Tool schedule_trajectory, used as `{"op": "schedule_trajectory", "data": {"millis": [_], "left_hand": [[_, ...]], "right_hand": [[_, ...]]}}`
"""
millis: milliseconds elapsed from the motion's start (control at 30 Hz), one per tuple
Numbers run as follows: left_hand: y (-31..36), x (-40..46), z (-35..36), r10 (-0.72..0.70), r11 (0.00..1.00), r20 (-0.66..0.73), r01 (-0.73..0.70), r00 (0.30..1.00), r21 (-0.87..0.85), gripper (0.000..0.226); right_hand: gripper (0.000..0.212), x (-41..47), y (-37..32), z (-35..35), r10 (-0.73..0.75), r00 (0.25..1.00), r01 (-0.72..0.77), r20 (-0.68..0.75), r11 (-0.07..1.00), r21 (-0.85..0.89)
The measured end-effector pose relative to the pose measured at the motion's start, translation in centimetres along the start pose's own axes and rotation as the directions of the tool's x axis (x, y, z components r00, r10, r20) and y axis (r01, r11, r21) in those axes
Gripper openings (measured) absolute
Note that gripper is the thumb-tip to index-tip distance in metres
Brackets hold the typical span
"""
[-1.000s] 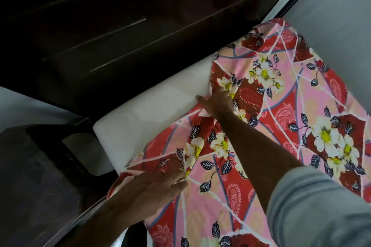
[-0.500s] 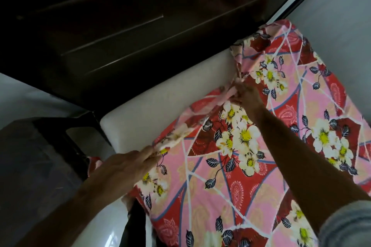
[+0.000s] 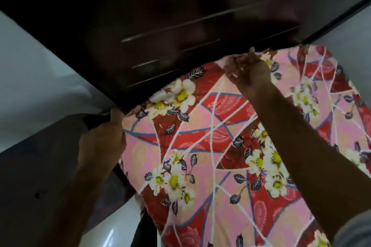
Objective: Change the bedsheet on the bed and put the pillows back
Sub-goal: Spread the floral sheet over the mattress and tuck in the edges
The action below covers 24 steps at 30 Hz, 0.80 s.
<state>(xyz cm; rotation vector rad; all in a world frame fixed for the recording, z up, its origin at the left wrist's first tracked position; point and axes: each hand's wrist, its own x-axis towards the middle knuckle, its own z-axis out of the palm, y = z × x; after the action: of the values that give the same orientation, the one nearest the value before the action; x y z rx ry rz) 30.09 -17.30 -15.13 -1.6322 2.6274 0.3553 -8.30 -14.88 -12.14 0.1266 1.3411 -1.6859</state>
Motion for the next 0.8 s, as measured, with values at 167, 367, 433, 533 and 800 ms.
{"op": "schedule_trajectory", "data": {"millis": [167, 367, 433, 533, 800], "left_hand": [[-2.7, 0.3, -0.2, 0.182, 0.982, -0.112, -0.174, 0.977, 0.076, 0.042], [-7.3, 2.4, -1.4, 0.456, 0.872, -0.136, -0.411, 0.879, 0.267, 0.038], [-8.2, 3.2, -2.2, 0.424, 0.88, -0.134, -0.372, 0.896, 0.294, 0.036], [-9.4, 4.8, -3.2, 0.364, 0.887, -0.116, -0.306, 0.924, 0.346, 0.031], [-10.8, 5.2, -2.6, 0.407, 0.833, -0.011, -0.366, 0.913, 0.415, 0.036]], "right_hand": [[0.061, 0.7, -0.5, 2.5, -0.047, 0.999, 0.048, -0.007, 0.998, 0.038], [0.061, 0.2, -0.4, 4.4, -0.133, 0.989, 0.101, 0.065, 0.927, 0.36], [0.063, -0.1, -0.5, 5.2, -0.155, 0.984, 0.105, 0.082, 0.896, 0.431], [0.061, -0.3, -0.2, 5.8, -0.15, 0.982, 0.072, 0.118, 0.863, 0.5], [0.055, 0.5, 0.4, 4.8, -0.112, 0.989, 0.059, 0.097, 0.898, 0.436]]}}
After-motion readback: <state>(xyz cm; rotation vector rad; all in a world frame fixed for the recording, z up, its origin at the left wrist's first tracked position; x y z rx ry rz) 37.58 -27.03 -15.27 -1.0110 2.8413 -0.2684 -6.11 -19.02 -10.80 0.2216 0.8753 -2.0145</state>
